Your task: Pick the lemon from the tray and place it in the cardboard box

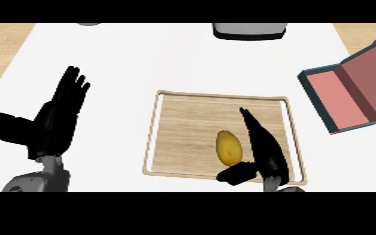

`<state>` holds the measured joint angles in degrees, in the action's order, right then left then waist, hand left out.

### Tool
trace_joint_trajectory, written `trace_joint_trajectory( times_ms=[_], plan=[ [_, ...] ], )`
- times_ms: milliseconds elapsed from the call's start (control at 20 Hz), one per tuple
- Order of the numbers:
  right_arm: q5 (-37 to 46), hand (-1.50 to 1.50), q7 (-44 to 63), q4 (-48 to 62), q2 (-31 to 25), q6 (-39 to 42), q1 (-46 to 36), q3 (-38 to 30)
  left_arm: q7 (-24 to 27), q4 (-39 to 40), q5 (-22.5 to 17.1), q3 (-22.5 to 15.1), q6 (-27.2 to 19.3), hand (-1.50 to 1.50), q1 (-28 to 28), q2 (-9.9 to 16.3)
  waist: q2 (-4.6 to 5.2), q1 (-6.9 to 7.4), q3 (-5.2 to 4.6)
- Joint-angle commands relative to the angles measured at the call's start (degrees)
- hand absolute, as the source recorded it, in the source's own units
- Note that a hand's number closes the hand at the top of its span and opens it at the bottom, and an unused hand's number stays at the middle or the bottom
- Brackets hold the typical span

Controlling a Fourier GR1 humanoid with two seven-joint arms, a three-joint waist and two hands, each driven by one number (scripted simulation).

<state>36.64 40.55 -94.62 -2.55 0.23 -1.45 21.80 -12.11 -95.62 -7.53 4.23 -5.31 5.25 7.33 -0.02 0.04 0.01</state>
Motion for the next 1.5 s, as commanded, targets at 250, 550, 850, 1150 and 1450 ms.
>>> trace_joint_trajectory(
  times_ms=[250,550,850,1150,1450],
  plan=[
    [0.28,-1.5,-3.02,2.35,-0.02,1.61,0.56,-1.1,0.5,2.35,-0.53,1.66,1.95,0.0,1.49,-0.12,0.01,-0.08,-0.01],
    [2.0,-1.5,-2.37,7.71,2.5,-4.73,-3.57,1.29,-3.93,-2.84,-0.02,1.22,1.38,0.0,0.25,0.13,0.01,0.13,0.0],
    [7.01,1.5,-6.14,4.86,0.16,-0.49,-2.09,1.5,0.19,0.85,1.57,1.0,0.72,0.0,0.56,-1.33,0.01,-0.03,-0.01],
    [11.49,1.5,-7.56,1.09,-0.59,-3.12,1.28,2.85,-3.02,0.0,1.06,0.98,0.65,0.0,2.02,-1.24,-0.02,-0.13,-0.01],
    [20.8,1.5,-8.35,8.72,-1.1,0.41,-11.07,8.78,-0.64,1.09,2.18,-0.03,0.45,0.0,0.86,-2.24,0.16,0.92,-0.04]
  ],
)
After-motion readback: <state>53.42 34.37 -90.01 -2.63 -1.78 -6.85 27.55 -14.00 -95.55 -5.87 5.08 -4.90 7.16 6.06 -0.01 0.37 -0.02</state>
